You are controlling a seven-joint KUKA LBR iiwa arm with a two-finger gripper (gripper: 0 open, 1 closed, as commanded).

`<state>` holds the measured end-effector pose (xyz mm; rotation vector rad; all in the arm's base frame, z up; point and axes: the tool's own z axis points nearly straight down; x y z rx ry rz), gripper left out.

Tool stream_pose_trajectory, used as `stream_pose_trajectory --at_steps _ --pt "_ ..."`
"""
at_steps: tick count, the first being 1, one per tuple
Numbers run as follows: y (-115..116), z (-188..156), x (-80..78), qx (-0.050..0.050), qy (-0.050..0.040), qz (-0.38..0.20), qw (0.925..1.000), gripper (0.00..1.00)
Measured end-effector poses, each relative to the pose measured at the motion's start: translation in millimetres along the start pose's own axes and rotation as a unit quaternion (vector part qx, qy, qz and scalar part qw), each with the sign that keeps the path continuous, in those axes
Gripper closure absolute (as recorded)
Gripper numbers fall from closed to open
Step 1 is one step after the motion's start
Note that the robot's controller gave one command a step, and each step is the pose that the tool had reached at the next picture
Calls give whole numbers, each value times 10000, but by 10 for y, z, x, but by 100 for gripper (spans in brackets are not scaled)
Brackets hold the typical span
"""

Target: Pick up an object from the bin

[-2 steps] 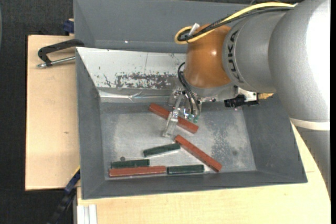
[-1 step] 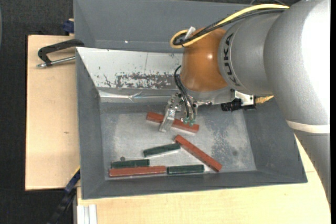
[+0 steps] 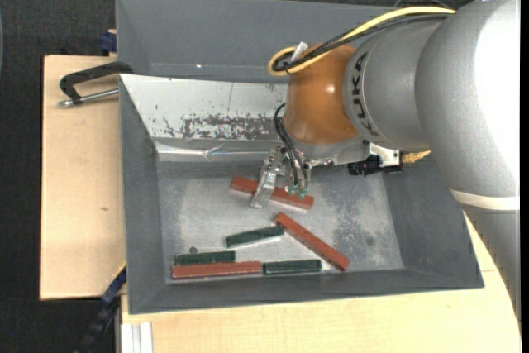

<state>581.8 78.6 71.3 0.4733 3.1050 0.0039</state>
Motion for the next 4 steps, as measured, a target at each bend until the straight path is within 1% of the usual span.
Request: stream_pose_trajectory --at_steps 1,2,3,4 --pt "-5 -28 9 6 10 0 10000 100" --pt "-13 -225 28 18 36 1 10000 100" --pt "1 -417 0 -5 -17 -1 10000 100" --pt "3 -516 0 -5 -21 -3 10000 100"
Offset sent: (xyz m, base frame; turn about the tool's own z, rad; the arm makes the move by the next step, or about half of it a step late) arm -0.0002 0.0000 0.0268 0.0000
